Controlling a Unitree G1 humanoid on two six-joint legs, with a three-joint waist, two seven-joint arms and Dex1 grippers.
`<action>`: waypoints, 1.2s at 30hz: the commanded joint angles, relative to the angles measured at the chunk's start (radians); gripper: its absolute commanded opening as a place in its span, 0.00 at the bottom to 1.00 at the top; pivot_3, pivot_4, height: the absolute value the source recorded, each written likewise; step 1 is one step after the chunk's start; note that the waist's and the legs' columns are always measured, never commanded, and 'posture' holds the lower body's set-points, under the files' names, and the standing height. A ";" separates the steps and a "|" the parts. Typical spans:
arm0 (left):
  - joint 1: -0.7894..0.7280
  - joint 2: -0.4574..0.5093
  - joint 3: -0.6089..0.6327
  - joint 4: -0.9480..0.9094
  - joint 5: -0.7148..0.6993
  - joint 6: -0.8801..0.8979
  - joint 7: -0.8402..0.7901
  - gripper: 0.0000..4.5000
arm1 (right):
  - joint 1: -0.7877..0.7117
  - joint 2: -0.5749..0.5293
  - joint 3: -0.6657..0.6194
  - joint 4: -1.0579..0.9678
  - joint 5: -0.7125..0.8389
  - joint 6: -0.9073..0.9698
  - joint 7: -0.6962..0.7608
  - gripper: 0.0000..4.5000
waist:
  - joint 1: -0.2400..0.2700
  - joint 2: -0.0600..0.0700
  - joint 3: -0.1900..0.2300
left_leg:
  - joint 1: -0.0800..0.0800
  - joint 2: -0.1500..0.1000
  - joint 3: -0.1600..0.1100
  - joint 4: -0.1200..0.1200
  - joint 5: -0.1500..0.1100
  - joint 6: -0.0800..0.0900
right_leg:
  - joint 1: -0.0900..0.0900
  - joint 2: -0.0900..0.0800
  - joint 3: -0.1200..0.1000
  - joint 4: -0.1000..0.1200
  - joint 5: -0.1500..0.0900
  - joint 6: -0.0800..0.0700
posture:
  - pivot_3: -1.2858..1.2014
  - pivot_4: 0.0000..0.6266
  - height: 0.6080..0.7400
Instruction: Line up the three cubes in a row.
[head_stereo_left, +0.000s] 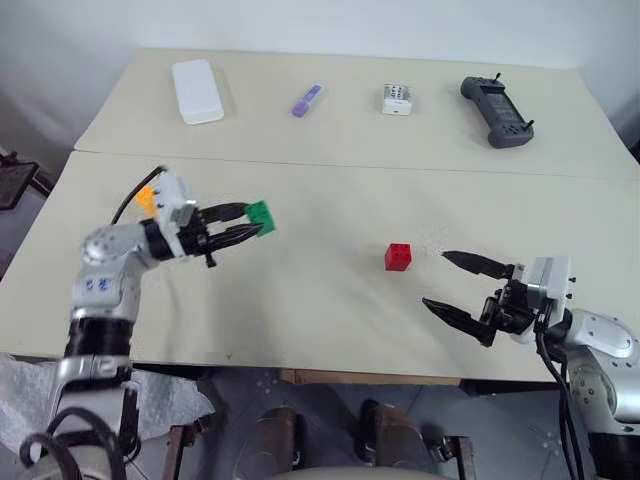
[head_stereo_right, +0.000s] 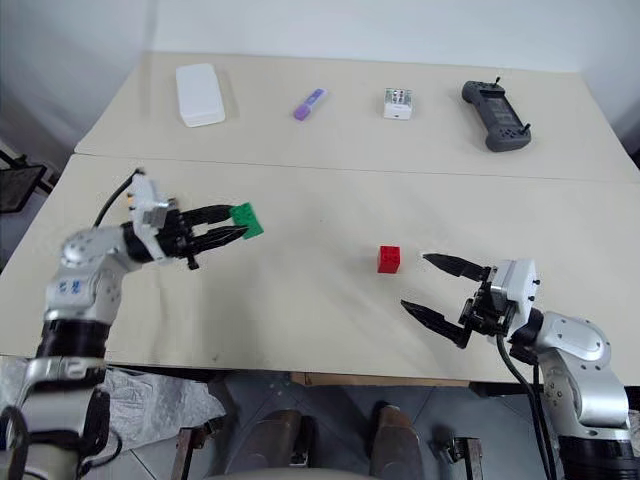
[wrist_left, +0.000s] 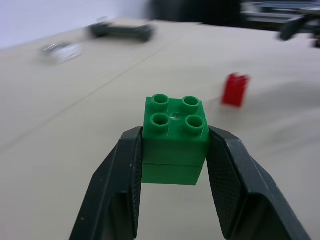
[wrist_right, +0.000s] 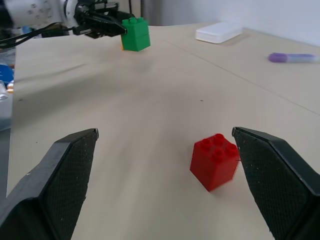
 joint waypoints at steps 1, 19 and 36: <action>-0.110 -0.097 -0.116 0.224 0.105 -0.145 -0.124 0.33 | 0.024 -0.009 -0.045 -0.054 0.015 -0.012 -0.025 1.00 | 0.002 0.000 0.000 | 0.000 -0.001 0.001 0.000 0.000 0.000 | 0.000 0.000 0.000 0.000 0.000 0.000 | 0.52 0.24 1.00; -0.291 -0.228 -0.098 0.702 0.256 -0.417 -0.129 0.62 | 0.122 0.009 -0.037 -0.132 0.017 -0.012 -0.074 1.00 | -0.019 -0.003 0.001 | -0.002 0.003 0.012 0.000 0.000 0.003 | -0.005 -0.001 -0.002 0.000 0.001 0.001 | 0.52 0.24 1.00; 0.633 -0.061 0.476 -0.462 -0.099 -0.054 0.401 1.00 | -0.277 0.123 0.253 -0.007 -0.014 0.030 -0.017 1.00 | -0.049 -0.002 0.001 | 0.000 0.003 0.001 0.000 -0.003 0.003 | -0.005 -0.003 0.000 0.002 0.000 0.000 | 0.52 0.24 1.00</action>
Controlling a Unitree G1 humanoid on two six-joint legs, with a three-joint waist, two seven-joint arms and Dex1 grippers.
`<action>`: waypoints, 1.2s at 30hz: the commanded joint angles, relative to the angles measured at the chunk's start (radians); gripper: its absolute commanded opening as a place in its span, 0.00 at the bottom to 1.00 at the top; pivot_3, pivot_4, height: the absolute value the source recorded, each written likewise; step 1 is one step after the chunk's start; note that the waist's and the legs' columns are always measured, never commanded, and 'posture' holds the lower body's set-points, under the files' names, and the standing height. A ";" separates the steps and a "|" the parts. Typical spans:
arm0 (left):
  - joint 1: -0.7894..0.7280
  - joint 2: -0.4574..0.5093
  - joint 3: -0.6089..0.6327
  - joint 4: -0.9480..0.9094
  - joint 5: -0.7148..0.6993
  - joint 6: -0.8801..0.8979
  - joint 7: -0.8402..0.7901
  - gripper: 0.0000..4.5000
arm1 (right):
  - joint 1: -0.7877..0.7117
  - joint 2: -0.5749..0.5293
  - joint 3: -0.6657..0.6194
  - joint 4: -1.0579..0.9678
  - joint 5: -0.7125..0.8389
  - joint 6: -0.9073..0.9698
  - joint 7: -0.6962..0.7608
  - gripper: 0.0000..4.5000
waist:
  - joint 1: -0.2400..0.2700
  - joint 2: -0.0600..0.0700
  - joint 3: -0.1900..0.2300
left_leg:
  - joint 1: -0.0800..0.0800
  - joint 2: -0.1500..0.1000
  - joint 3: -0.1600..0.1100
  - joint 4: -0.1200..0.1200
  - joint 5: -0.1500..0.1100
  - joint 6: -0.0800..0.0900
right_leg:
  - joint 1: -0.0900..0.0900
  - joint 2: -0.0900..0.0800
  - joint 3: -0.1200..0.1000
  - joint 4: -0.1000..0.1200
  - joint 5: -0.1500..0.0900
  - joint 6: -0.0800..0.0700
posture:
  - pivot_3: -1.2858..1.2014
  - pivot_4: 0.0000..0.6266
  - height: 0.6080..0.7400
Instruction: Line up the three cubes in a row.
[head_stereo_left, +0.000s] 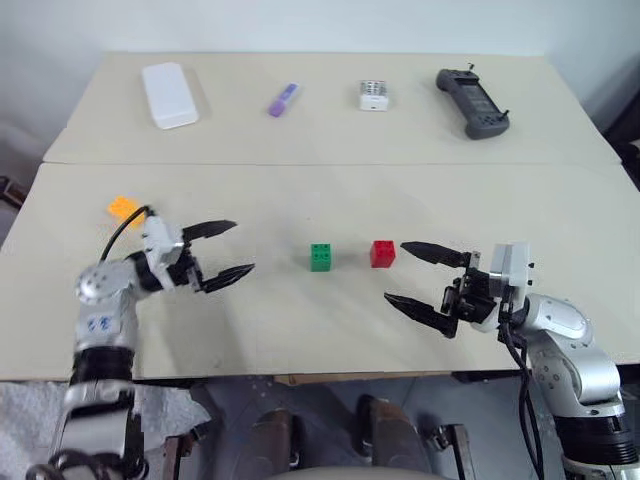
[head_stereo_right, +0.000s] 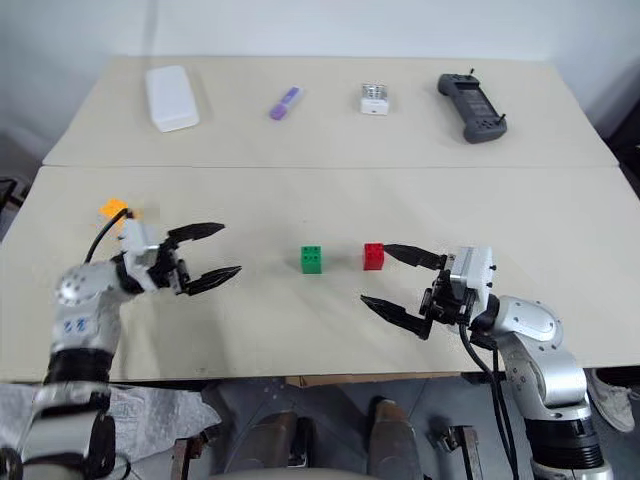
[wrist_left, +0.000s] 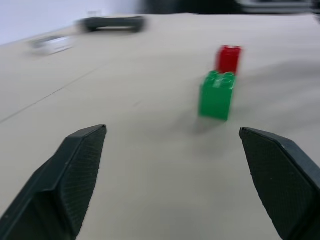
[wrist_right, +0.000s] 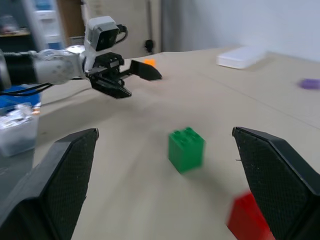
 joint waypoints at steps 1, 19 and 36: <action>0.202 -0.075 0.211 -0.216 -0.069 0.041 0.277 1.00 | -0.080 0.031 0.057 0.043 -0.042 -0.048 0.037 1.00 | 0.003 0.000 0.000 | 0.000 0.000 0.000 0.000 0.000 0.000 | 0.000 0.000 0.000 -0.001 0.000 0.000 | 0.52 0.24 1.00; 0.195 0.036 0.273 -0.030 -0.087 0.135 0.455 1.00 | -0.218 0.074 0.115 0.138 -0.087 -0.091 0.098 1.00 | 0.025 0.000 -0.001 | 0.001 -0.001 -0.005 0.000 -0.001 -0.003 | 0.002 0.000 -0.005 0.001 -0.001 -0.002 | 0.52 0.24 1.00; -0.497 0.304 0.007 0.915 0.147 -0.026 0.235 1.00 | -0.105 0.057 0.081 -0.005 -0.091 -0.067 -0.020 1.00 | -0.009 -0.001 -0.001 | 0.001 -0.003 0.004 -0.003 -0.003 -0.002 | -0.002 0.001 -0.024 0.003 -0.002 -0.003 | 0.52 0.24 1.00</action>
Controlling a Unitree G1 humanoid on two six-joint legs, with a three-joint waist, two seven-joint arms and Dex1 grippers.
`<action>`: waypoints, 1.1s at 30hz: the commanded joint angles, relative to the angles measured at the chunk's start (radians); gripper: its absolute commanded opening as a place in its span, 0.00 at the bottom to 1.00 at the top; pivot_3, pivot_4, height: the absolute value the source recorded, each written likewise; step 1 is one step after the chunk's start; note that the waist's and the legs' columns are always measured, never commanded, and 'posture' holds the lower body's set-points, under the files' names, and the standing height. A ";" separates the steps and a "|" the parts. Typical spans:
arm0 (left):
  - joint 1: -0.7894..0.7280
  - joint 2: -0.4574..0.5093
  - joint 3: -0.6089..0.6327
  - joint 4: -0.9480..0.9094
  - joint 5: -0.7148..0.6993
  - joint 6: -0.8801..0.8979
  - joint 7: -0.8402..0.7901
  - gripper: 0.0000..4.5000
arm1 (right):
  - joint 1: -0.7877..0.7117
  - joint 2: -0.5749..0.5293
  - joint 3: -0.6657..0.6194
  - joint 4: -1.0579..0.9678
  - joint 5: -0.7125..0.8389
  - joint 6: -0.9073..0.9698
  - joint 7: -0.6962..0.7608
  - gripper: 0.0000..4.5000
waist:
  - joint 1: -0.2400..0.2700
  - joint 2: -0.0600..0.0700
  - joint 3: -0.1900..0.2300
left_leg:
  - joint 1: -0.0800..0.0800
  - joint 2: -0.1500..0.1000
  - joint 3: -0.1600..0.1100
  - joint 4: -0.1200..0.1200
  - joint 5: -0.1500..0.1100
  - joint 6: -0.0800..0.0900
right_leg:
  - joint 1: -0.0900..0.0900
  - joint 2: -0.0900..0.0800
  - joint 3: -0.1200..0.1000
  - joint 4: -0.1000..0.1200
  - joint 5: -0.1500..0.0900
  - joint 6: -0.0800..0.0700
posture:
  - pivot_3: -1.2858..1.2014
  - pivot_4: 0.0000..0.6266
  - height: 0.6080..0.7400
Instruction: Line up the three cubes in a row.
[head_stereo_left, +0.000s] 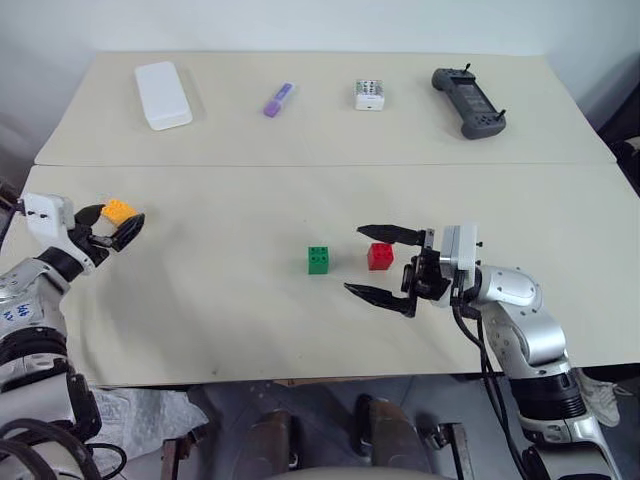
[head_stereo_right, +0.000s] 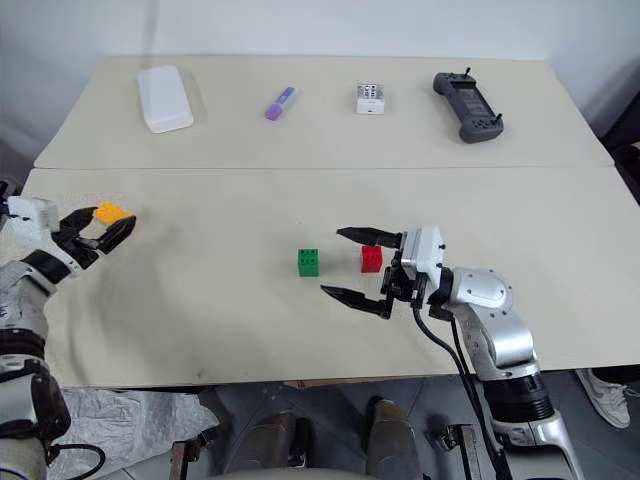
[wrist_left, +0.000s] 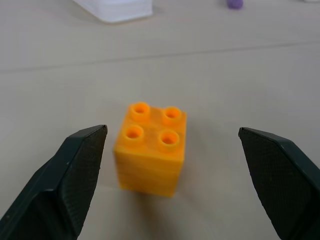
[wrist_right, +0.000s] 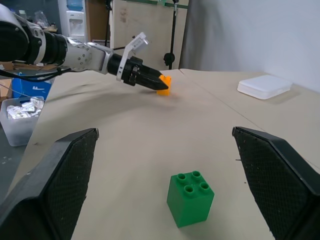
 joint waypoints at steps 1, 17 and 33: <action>-0.040 0.043 0.002 0.063 0.021 -0.039 -0.005 0.96 | 0.008 -0.009 -0.030 -0.057 0.009 -0.001 -0.029 1.00 | -0.002 0.000 0.000 | 0.000 0.000 0.001 0.000 0.000 0.000 | 0.000 0.000 0.000 0.000 0.000 0.000 | 0.52 0.24 1.00; -0.059 0.003 -0.062 -0.058 -0.015 -0.060 -0.396 0.32 | 0.047 -0.064 -0.070 -0.072 0.025 0.007 -0.026 1.00 | 0.014 -0.001 0.000 | 0.000 0.003 0.002 0.003 0.000 0.000 | 0.000 -0.002 0.002 0.001 0.000 0.000 | 0.52 0.24 1.00; -0.209 -0.169 -0.373 -0.031 0.126 -0.288 -0.735 0.32 | 0.195 -0.216 -0.195 -0.085 0.079 0.049 0.055 1.00 | 0.013 -0.001 0.000 | 0.001 0.002 0.007 0.004 0.000 0.001 | 0.000 0.000 0.004 0.001 0.000 0.000 | 0.52 0.24 1.00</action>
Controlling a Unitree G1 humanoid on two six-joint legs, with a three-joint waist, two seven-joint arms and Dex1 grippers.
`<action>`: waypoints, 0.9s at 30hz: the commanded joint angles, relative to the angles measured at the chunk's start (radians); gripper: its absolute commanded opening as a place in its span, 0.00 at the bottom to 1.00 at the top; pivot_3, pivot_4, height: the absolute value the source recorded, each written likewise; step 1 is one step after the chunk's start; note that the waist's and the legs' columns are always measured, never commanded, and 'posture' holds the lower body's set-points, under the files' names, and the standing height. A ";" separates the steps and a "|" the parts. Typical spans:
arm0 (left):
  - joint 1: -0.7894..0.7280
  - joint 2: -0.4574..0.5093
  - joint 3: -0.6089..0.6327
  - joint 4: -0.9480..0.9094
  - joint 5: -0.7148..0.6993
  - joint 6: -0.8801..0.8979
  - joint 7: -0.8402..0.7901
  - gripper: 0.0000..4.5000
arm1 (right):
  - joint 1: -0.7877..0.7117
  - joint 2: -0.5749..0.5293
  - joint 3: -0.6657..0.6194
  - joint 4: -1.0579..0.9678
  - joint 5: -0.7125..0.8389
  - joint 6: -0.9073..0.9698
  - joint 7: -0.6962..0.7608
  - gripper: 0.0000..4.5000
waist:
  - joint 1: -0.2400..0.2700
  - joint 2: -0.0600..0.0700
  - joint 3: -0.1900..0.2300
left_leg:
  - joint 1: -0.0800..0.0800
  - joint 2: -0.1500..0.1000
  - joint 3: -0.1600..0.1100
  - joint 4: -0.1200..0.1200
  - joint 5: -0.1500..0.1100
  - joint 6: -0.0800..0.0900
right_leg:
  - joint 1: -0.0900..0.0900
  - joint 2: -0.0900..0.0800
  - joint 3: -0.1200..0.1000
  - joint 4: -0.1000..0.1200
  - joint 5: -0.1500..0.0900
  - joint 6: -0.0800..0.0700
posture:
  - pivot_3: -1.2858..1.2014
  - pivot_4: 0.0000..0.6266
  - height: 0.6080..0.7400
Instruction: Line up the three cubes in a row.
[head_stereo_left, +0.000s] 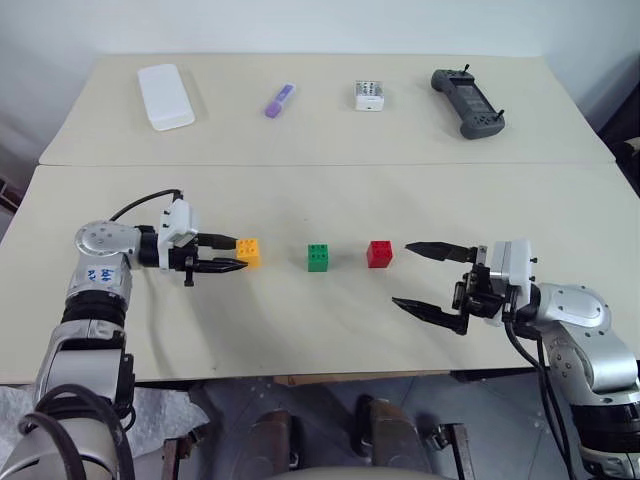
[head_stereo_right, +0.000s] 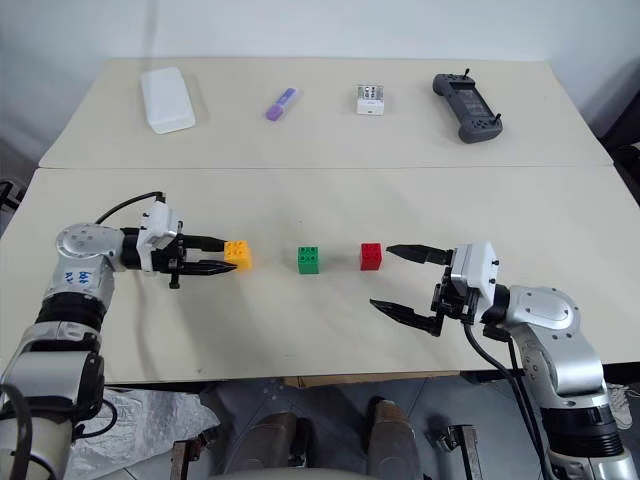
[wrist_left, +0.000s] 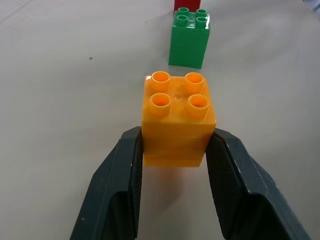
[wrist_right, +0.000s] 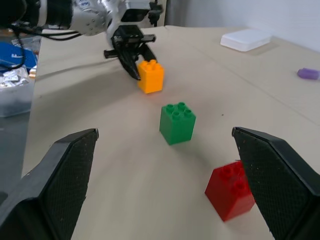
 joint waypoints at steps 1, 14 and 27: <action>-0.039 -0.026 -0.018 0.073 0.031 -0.073 -0.046 0.32 | 0.025 -0.018 -0.037 -0.045 0.021 0.008 -0.005 1.00 | 0.001 0.000 0.000 | 0.000 0.000 0.000 0.000 0.000 0.000 | 0.000 0.000 0.000 0.000 0.000 0.000 | 0.52 0.24 1.00; -0.074 -0.050 -0.013 0.153 0.054 -0.071 -0.039 0.82 | 0.070 -0.027 -0.057 -0.073 0.026 0.025 -0.018 1.00 | 0.003 0.000 0.000 | -0.001 0.002 -0.001 0.001 0.000 0.002 | 0.000 -0.001 0.000 0.000 0.000 0.001 | 0.52 0.24 1.00; 0.533 0.105 0.298 -0.579 -0.266 0.227 0.122 0.99 | -0.023 0.011 -0.079 0.156 0.082 -0.067 0.149 1.00 | -0.015 0.000 0.000 | 0.001 0.005 -0.001 0.000 -0.001 0.002 | 0.000 -0.001 0.003 -0.001 0.000 0.001 | 0.52 0.24 1.00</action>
